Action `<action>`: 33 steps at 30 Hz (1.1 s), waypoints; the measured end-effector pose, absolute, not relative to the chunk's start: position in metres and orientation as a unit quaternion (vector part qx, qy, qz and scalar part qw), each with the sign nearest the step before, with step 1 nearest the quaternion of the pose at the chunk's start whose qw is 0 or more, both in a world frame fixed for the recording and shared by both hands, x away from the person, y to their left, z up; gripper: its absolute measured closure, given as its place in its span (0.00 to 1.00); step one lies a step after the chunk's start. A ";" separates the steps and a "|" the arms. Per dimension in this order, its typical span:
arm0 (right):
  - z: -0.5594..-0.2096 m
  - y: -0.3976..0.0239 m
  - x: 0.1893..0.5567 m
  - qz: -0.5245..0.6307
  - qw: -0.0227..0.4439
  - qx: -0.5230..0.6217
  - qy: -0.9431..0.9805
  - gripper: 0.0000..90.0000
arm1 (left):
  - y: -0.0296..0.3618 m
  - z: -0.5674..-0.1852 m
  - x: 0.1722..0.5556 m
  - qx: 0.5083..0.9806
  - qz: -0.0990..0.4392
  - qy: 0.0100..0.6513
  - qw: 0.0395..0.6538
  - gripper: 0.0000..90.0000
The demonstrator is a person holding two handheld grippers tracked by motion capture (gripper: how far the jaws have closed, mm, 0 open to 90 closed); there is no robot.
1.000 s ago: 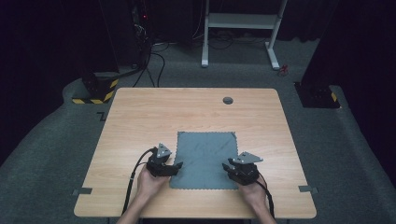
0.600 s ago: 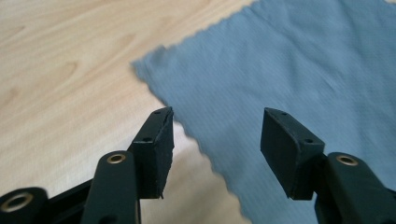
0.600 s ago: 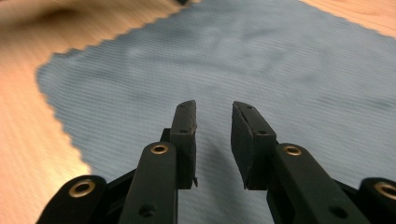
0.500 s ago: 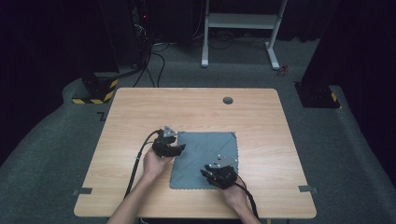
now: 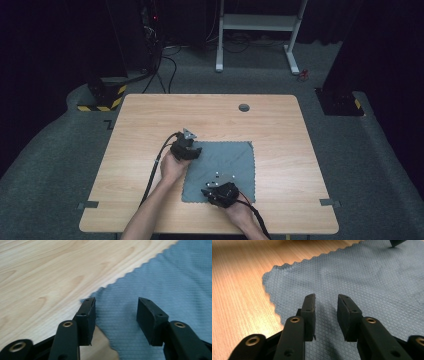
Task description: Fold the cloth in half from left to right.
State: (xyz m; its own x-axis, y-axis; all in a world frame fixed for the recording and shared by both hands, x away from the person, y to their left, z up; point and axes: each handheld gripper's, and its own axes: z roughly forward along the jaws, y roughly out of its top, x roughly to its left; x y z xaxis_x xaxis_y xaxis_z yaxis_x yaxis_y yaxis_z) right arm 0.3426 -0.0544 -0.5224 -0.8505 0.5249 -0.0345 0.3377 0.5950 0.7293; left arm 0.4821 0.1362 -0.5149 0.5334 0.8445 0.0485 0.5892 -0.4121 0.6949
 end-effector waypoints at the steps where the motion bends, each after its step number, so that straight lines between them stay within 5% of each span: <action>1: -0.523 -0.056 0.341 0.380 0.123 0.245 0.883 0.75 | 0.137 -0.514 0.483 0.815 0.206 0.443 0.312 0.56; 16: -0.523 -0.049 0.334 0.391 0.099 0.239 0.883 0.76 | 0.151 -0.513 0.503 0.794 0.185 0.492 0.306 0.54; 33: -0.523 0.006 0.320 0.387 0.085 0.185 0.899 0.69 | 0.155 -0.517 0.510 0.784 0.198 0.494 0.320 0.50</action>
State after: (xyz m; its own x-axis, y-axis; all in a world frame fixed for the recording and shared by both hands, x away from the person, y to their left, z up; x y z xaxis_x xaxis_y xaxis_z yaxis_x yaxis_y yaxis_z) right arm 0.3199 0.0062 -0.5229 -0.9171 0.3986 -0.0085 0.2675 0.6312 0.7280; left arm 0.5096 0.1549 -0.5166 0.4335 0.9011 -0.0053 0.6481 -0.3077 0.6966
